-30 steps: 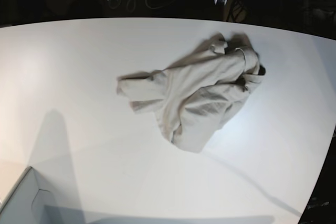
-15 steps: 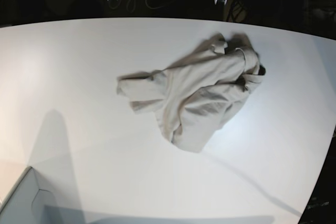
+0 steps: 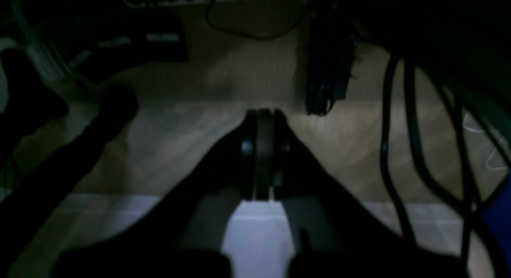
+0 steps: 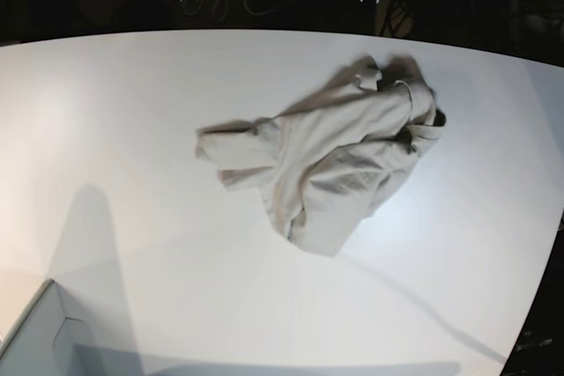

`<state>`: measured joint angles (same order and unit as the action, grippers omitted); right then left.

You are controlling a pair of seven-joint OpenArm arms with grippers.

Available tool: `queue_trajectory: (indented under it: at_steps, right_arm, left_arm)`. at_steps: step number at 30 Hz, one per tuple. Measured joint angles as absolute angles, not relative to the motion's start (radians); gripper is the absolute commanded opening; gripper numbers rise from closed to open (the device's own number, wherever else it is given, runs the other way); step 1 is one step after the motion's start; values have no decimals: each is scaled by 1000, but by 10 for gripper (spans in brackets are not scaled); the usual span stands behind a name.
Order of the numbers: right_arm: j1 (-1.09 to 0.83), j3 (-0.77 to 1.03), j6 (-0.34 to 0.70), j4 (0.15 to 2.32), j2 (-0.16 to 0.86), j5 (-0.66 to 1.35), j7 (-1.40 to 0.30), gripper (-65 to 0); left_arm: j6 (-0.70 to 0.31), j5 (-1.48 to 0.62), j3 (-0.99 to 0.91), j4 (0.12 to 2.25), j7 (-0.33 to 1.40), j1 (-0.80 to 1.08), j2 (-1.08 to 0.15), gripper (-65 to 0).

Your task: Layout the t-shirt on the table in an organized manner, then fold the t-shirt properly

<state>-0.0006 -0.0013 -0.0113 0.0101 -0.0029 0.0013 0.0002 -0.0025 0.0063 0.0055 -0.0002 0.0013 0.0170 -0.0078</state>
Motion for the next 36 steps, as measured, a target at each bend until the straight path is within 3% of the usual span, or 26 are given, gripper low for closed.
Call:
queue_trajectory:
  at_steps: [17,36]
  right_arm:
    - [-1,-1,-11,10,-3,1,0,-650]
    - [-44,1,0,21,-15,1,-1,-650]
  left_arm:
    - [1,3,2,4,0,52,-48,-650]
    - [0,2,1,7,28,5,-6,-650]
